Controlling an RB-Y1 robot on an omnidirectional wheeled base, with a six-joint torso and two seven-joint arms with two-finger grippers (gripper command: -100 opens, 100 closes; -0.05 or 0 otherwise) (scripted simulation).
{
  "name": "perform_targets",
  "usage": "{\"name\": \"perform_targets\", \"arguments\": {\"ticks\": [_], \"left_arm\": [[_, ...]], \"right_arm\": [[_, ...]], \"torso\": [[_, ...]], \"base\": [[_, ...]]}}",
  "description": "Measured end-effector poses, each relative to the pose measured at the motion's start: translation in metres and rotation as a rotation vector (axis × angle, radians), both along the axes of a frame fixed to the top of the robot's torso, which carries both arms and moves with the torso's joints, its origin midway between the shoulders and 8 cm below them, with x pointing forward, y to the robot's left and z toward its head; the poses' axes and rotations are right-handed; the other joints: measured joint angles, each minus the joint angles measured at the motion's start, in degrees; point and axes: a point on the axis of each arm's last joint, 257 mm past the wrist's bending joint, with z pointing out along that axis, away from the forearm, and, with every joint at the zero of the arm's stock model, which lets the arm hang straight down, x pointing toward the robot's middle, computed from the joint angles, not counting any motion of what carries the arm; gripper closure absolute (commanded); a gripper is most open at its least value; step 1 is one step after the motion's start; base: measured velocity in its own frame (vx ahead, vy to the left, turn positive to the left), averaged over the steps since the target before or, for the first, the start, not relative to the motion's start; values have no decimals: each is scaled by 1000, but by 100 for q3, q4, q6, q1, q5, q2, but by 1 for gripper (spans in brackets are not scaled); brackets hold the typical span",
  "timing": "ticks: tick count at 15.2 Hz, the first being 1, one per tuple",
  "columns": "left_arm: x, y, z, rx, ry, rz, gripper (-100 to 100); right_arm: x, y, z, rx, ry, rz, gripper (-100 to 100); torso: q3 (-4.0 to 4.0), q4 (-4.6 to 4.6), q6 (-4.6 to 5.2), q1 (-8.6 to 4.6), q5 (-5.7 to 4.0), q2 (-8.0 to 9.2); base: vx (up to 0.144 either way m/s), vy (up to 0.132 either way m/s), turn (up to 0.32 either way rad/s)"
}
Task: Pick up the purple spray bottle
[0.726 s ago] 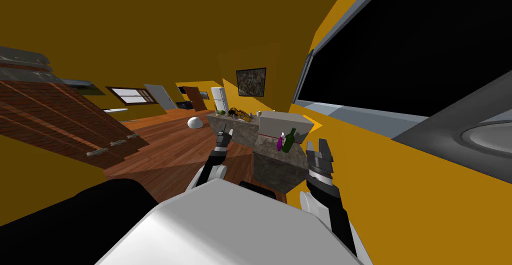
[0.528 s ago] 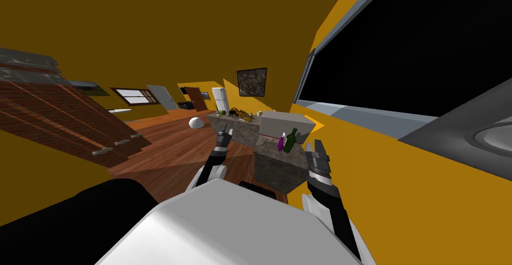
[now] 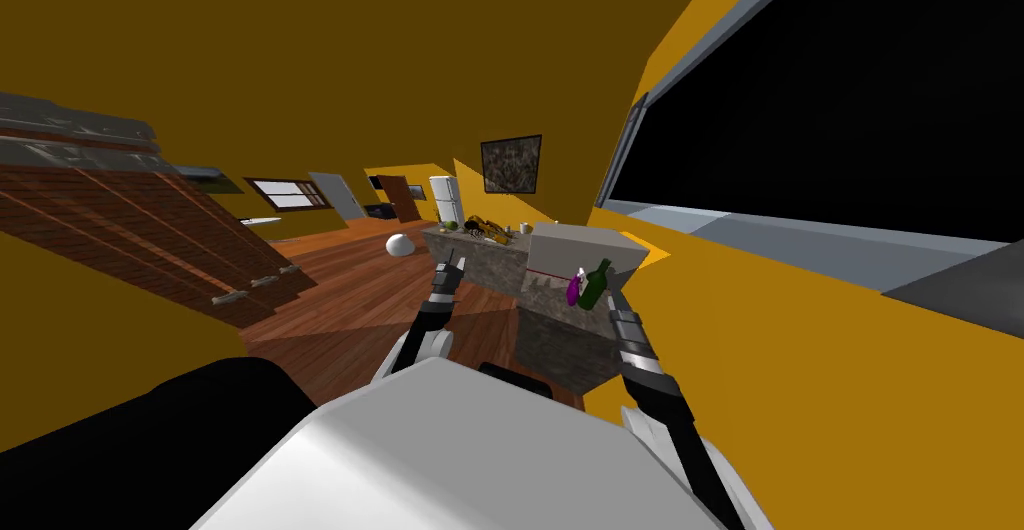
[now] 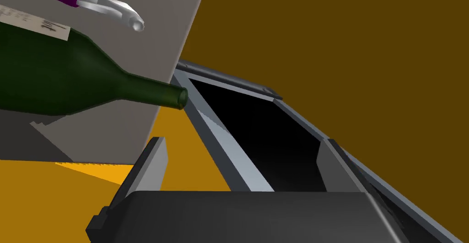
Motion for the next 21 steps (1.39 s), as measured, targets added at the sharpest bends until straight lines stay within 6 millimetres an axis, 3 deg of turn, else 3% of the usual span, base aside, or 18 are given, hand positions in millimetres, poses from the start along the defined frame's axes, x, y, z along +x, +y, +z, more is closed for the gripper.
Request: {"name": "perform_targets", "arguments": {"ticks": [8, 12, 21], "left_arm": [[0, 0, 0, 0, 0, 0, 0], [0, 0, 0, 0, 0, 0, 0], [0, 0, 0, 0, 0, 0, 0]], "right_arm": [[6, -35, -70, -192, 217, -34, -100], [6, -51, -94, -276, 304, -54, -100], [-3, -125, -153, -516, 536, -129, -100]], "torso": [[-1, 0, 0, 0, 0, -3], [-1, 0, 0, -3, 0, -3], [-6, -2, 0, 3, 2, -11]], "base": [[6, 95, 53], [9, 86, 45], [20, 101, 64]]}}
